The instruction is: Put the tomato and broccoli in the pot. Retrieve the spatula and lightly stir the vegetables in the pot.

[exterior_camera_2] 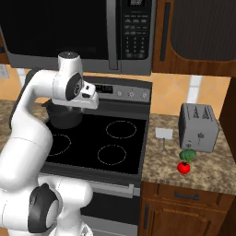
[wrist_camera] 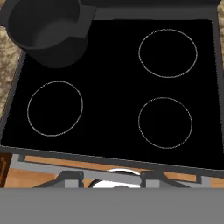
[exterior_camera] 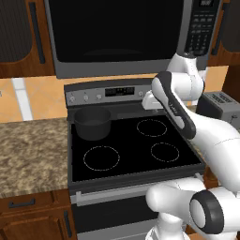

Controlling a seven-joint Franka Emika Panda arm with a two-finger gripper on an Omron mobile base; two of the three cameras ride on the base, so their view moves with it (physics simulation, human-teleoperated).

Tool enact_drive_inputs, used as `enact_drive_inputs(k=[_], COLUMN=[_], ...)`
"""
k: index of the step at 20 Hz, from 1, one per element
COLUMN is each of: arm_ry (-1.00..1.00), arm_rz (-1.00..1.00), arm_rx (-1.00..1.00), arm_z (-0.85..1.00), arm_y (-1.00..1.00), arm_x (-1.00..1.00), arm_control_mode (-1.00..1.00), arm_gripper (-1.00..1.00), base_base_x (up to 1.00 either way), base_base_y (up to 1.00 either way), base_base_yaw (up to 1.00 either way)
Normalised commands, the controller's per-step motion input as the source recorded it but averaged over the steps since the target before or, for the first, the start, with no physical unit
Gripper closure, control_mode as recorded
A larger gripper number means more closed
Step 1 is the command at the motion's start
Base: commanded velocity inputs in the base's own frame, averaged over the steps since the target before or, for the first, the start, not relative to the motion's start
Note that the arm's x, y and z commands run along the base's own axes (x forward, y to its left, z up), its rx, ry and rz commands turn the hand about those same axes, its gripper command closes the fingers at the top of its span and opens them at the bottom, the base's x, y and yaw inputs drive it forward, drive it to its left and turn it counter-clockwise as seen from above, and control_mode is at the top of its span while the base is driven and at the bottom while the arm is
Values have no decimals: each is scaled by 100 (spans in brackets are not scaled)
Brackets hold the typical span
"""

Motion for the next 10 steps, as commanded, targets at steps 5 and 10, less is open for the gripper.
enact_drive_inputs(k=[5, 10], arm_ry=[-5, -2], arm_rz=[0, -5], arm_rx=[0, 0], arm_z=[0, -14], arm_y=[-25, -100], arm_x=[-30, -26], arm_control_mode=[-100, -100], arm_gripper=[-100, -100], base_base_x=[0, 0], base_base_y=[0, 0], base_base_yaw=[0, 0])
